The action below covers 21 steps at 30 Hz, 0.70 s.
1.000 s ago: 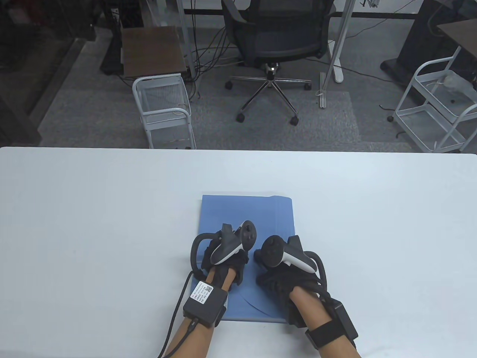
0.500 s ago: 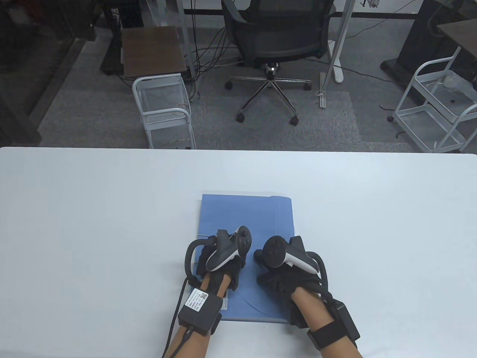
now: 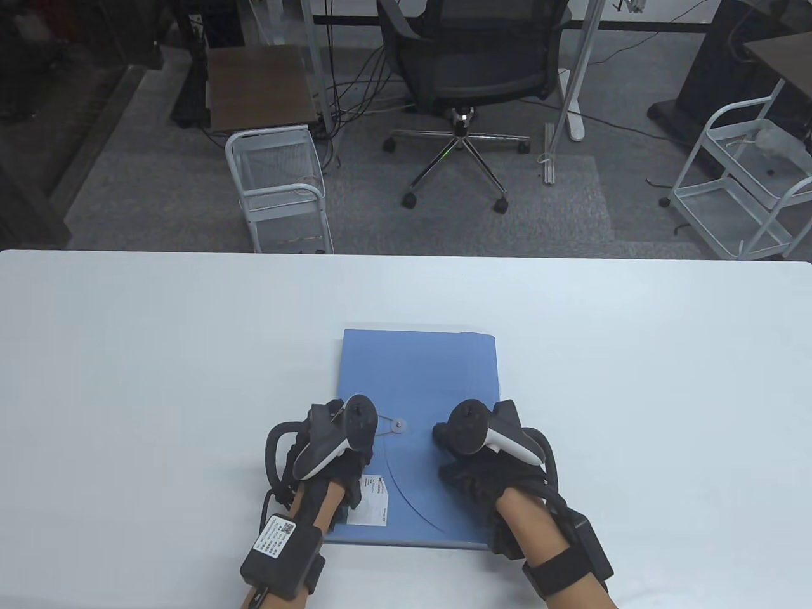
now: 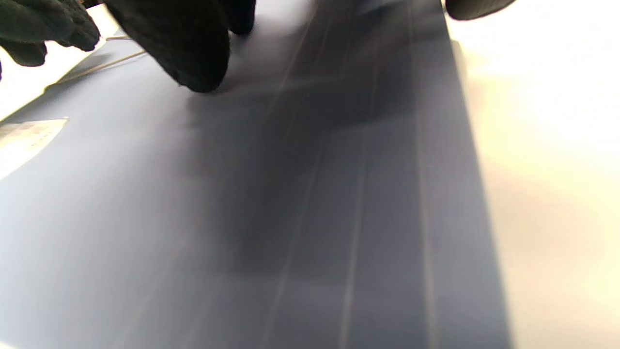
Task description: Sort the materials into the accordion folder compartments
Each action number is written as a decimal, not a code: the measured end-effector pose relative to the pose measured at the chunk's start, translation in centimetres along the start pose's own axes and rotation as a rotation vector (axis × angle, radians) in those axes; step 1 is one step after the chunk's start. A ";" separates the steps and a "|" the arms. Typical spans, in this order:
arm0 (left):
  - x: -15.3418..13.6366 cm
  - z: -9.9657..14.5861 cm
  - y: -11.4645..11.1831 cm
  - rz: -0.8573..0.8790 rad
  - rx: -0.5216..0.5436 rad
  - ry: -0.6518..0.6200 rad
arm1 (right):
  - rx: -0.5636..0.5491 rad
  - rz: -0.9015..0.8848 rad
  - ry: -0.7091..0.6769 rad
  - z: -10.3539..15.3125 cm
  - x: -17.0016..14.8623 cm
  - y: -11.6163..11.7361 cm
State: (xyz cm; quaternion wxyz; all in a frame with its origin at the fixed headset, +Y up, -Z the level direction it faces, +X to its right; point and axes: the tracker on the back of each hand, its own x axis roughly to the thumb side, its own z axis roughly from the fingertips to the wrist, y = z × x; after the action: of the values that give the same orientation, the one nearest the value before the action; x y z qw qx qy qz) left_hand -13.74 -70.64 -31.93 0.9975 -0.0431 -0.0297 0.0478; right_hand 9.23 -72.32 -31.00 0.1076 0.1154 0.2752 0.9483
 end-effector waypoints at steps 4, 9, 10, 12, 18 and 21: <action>-0.5 1.5 2.1 0.051 0.096 -0.055 | -0.056 -0.057 -0.076 2.0 0.2 -1.4; -0.9 3.7 4.6 0.132 0.232 -0.172 | -0.340 -0.115 -0.204 6.1 -0.6 -3.5; -1.0 4.0 4.9 0.154 0.253 -0.190 | -0.401 -0.124 -0.223 6.7 -0.9 -3.7; -1.4 4.9 5.7 0.224 0.320 -0.228 | -0.558 -0.157 -0.272 8.0 -1.9 -4.3; -1.4 6.0 6.3 0.231 0.418 -0.331 | -0.840 -0.119 -0.336 9.5 -3.4 -4.6; -1.2 6.2 6.3 0.184 0.436 -0.353 | -0.886 -0.036 -0.365 9.8 -2.8 -4.1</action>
State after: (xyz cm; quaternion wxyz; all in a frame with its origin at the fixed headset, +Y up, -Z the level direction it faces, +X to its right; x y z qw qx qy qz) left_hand -15.91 -64.05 -26.39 0.9541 0.1789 -0.1875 0.1500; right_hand 15.18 -64.86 -25.63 0.2094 0.2184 -0.1771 0.9365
